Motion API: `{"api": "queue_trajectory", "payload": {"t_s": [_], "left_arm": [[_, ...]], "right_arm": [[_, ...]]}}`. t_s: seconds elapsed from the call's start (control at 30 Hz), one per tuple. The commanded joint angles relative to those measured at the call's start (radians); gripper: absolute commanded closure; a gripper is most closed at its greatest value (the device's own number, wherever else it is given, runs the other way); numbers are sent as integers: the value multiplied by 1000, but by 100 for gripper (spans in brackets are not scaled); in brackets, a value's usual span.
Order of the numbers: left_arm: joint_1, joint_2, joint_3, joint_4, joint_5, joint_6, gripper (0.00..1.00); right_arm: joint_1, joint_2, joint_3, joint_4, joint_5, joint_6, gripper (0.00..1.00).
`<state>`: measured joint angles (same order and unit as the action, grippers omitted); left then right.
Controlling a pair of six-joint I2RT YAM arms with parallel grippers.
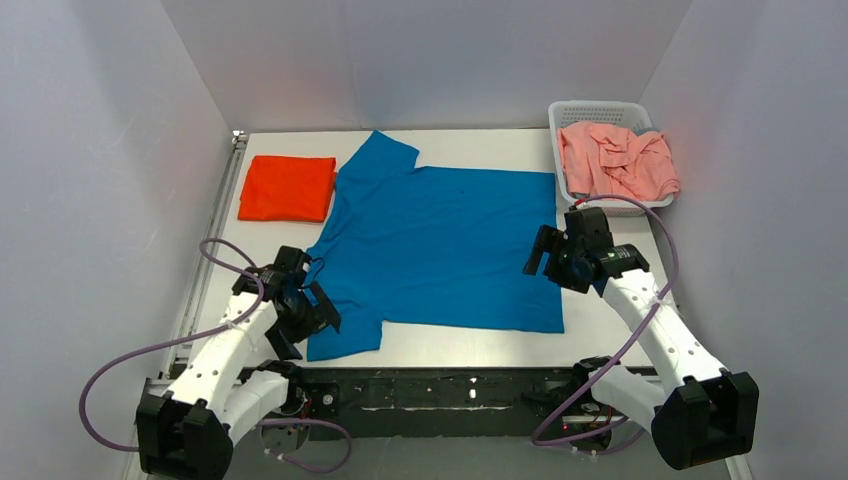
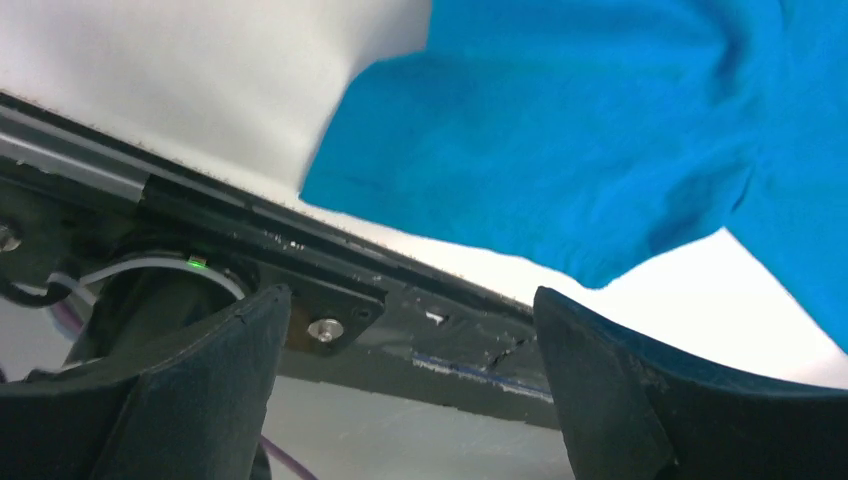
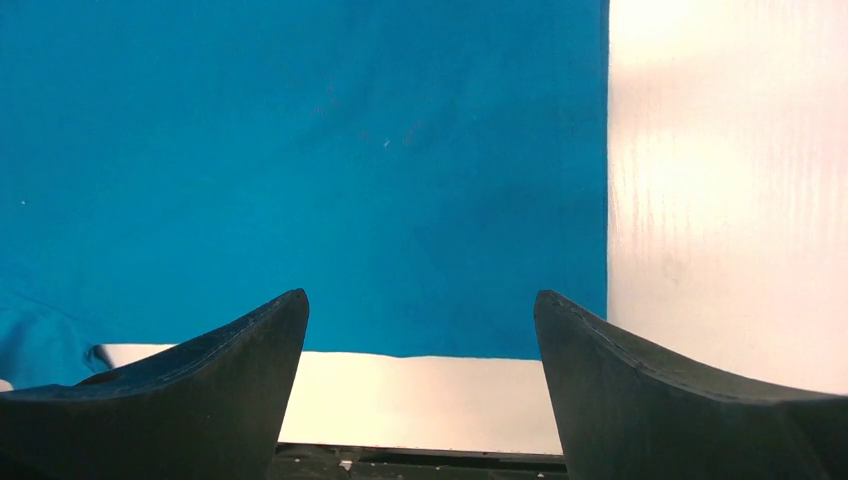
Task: Fold and stack the t-shirts
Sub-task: Grab the side of the flattened tshirt closest away from the robot with both arms
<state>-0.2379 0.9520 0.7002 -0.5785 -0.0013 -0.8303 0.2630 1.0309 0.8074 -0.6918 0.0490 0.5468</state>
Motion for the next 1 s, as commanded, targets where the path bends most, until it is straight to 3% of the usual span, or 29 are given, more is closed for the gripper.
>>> {"api": "queue_trajectory", "payload": {"t_s": [0.0, 0.2, 0.53, 0.63, 0.7, 0.77, 0.97], "left_arm": [[-3, 25, -108, 48, 1, -53, 14], [-3, 144, -159, 141, 64, -49, 44], [-2, 205, -208, 237, -21, -49, 44], [-3, 261, -203, 266, -3, -53, 56], [-2, 276, -198, 274, 1, -51, 74], [-3, 272, -194, 264, 1, -46, 99], [-3, 201, -199, 230, 63, -49, 100]], "right_arm": [[-1, -7, -11, 61, 28, 11, 9], [-1, 29, 0, 46, 37, 12, 9], [-1, 54, 11, 34, 21, 30, 9], [-2, 33, 8, 7, 48, 52, 9], [-3, 12, 10, -32, 82, 72, 9], [-10, -7, 9, -94, 115, 109, 9], [-38, -73, -73, -239, 136, 261, 9]]}}
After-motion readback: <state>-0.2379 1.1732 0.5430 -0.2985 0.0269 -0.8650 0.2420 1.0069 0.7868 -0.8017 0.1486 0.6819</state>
